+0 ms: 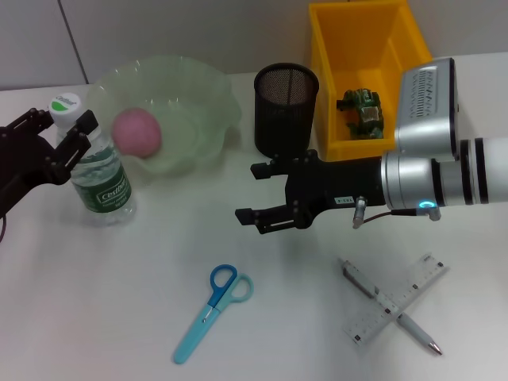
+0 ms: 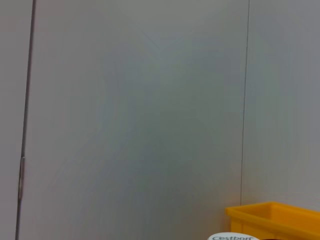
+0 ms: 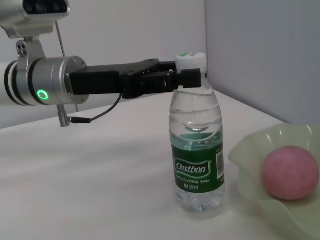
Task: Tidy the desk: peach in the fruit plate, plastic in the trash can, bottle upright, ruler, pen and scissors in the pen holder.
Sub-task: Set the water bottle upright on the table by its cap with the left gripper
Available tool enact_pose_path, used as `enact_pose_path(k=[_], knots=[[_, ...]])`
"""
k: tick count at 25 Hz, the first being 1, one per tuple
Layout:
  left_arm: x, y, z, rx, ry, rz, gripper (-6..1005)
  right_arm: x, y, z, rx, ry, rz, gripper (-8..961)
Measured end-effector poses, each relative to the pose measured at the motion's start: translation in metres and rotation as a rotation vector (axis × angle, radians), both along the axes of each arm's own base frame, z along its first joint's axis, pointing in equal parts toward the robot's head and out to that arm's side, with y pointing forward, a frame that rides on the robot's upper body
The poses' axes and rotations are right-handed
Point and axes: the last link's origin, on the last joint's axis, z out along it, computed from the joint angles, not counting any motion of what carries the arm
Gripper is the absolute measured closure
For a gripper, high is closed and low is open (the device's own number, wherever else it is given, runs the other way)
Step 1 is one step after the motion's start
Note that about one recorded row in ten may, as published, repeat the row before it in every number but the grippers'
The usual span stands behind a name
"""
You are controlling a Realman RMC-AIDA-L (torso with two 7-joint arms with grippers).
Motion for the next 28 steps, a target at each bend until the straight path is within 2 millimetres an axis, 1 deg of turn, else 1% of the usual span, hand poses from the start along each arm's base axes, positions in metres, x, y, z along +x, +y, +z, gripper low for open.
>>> enact_pose_path(k=[11,28], knots=[[0.0006,0.0039,-0.0029,-0.002,0.021,0.007,567,-0.0013,0.0018,-0.0005,0.004,-0.005,0.002,133],[-0.0003,0.0031,-0.0050,-0.003,0.018,0.014,511,-0.0017,0.0008,-0.0013,-0.004,-0.004,0.002,133]])
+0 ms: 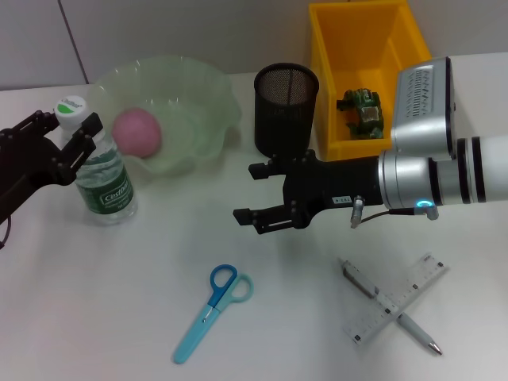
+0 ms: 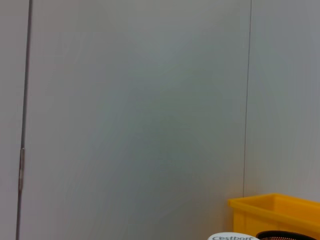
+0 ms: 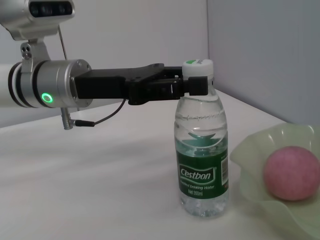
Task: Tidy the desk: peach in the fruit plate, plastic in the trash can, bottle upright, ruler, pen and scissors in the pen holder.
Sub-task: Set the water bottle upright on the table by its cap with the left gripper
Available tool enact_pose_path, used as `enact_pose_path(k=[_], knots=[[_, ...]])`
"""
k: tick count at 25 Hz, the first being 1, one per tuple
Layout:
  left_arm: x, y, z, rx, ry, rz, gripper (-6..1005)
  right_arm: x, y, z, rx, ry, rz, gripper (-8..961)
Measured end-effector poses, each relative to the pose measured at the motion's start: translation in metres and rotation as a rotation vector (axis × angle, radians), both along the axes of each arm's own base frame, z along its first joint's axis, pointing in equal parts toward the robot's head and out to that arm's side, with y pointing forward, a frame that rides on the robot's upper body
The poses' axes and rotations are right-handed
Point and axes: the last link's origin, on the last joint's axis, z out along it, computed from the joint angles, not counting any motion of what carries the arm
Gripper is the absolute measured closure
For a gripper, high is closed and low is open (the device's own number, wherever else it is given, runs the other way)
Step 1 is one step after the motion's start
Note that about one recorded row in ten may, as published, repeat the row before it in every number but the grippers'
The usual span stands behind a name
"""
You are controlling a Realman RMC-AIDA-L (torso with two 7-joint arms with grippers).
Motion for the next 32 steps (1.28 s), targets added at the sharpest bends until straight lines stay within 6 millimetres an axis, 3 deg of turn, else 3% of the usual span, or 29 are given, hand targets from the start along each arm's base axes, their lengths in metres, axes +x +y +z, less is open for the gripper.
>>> enact_pose_path(k=[17,29,32], knots=[[0.000,0.002,0.002,0.017,-0.014,0.011,456,-0.002,0.002,0.001,0.005,0.002,0.003,133],[0.001,0.000,0.003,0.010,-0.025,0.002,262,-0.004,0.003,0.001,0.006,0.003,0.007,134],[0.000,-0.002,0.011,0.000,-0.065,0.001,216,-0.004,0.003,0.001,0.007,0.003,0.006,134]])
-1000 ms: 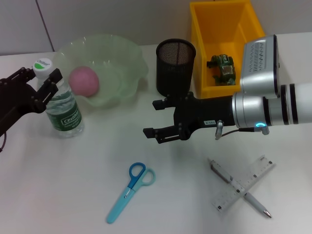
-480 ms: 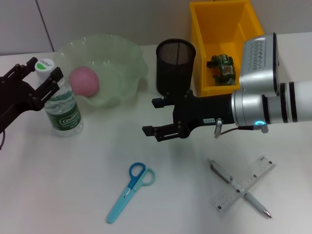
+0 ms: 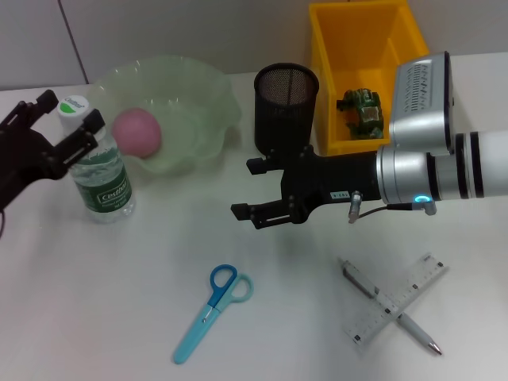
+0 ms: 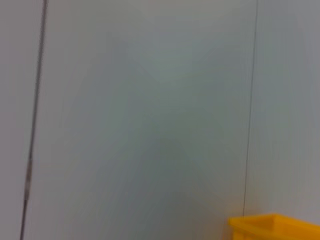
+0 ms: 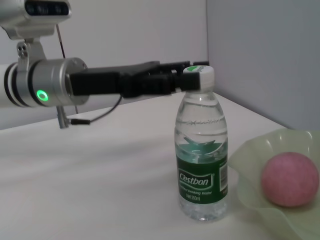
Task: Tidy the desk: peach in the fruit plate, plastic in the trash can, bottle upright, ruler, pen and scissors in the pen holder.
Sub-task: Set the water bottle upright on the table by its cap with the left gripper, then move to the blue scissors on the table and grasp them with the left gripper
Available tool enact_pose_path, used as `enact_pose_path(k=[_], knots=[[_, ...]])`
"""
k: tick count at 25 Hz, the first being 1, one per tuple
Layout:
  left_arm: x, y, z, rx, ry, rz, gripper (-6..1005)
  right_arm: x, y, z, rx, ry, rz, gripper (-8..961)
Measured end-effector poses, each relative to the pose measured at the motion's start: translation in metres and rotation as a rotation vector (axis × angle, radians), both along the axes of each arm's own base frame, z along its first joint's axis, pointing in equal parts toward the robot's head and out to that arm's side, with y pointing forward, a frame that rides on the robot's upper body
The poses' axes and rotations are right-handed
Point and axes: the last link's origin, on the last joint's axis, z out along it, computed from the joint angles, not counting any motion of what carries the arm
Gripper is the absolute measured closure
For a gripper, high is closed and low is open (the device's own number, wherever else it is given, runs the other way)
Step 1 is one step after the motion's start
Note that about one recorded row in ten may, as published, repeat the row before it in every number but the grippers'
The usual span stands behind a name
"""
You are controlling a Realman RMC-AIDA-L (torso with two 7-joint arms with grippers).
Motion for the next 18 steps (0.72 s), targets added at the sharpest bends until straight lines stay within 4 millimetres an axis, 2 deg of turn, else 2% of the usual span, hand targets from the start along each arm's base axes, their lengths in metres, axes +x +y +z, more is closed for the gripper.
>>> enact_pose_path(k=[2,3,4,7,8,9,11,13,15,18], knots=[[0.000,-0.001,0.007,-0.007,-0.027,0.002,185,0.000,0.000,0.000,0.000,0.000,0.000,134],[-0.002,-0.006,0.023,-0.031,-0.085,0.007,185,0.000,0.000,0.000,0.000,0.001,-0.002,134],[-0.002,-0.006,0.023,-0.031,-0.085,0.007,185,0.000,0.000,0.000,0.000,0.001,-0.002,134],[-0.003,-0.017,0.049,-0.085,-0.137,-0.001,184,0.000,0.000,0.000,-0.002,0.003,-0.006,134],[-0.003,-0.017,0.049,-0.085,-0.137,-0.001,184,-0.001,0.000,0.000,-0.003,0.003,-0.006,134],[-0.002,-0.027,0.069,-0.140,-0.143,-0.003,184,-0.001,0.000,0.000,-0.002,0.004,-0.006,134],[-0.001,-0.034,0.081,-0.191,-0.143,-0.004,184,-0.002,0.000,0.000,-0.002,0.007,-0.006,134],[0.000,-0.038,0.085,-0.221,-0.141,-0.006,184,-0.002,0.001,0.000,0.000,0.011,-0.007,134],[0.005,-0.049,0.097,-0.348,-0.122,-0.007,184,-0.001,0.003,0.003,0.014,0.022,-0.019,134],[0.010,-0.051,0.099,-0.428,-0.101,0.011,184,0.000,0.004,0.006,0.027,0.033,-0.031,134]])
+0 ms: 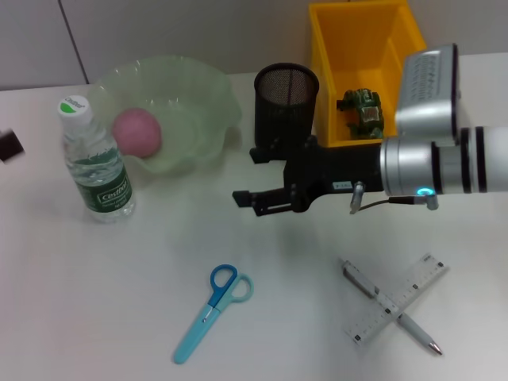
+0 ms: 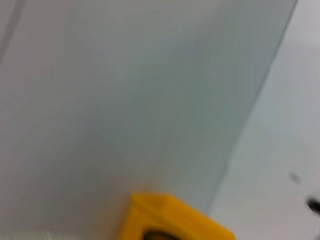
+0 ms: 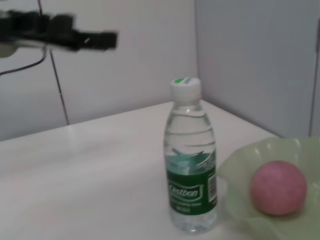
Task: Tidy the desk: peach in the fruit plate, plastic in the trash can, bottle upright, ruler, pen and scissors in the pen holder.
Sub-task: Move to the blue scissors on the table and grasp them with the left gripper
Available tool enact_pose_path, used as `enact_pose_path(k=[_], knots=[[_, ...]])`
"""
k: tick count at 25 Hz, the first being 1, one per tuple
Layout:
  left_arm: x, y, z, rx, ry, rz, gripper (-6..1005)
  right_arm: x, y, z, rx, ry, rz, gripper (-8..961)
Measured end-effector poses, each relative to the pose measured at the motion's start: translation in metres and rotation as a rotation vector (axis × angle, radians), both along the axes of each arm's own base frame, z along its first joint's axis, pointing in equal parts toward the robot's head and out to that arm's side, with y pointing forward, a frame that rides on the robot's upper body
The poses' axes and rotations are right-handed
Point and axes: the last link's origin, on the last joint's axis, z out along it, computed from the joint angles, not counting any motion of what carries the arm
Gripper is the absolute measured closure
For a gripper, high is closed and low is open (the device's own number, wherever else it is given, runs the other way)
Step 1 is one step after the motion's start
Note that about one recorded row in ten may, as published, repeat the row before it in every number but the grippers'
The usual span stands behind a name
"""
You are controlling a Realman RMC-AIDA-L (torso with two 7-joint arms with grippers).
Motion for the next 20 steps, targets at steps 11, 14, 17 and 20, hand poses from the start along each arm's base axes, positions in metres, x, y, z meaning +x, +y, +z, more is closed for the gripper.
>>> enact_pose_path(k=[11,14,17,20], knots=[[0.052,0.014,-0.012,-0.406,0.294,0.130,185,0.007,-0.009,0.003,-0.044,0.002,-0.007,134],[0.063,0.020,-0.023,-0.481,0.366,0.174,185,0.010,-0.016,0.007,-0.113,-0.036,0.006,134],[0.073,0.026,-0.037,-0.541,0.421,0.206,185,0.014,-0.023,0.015,-0.190,-0.118,0.022,134],[0.085,0.035,-0.055,-0.600,0.516,0.232,185,0.017,-0.025,0.021,-0.211,-0.149,0.037,134]])
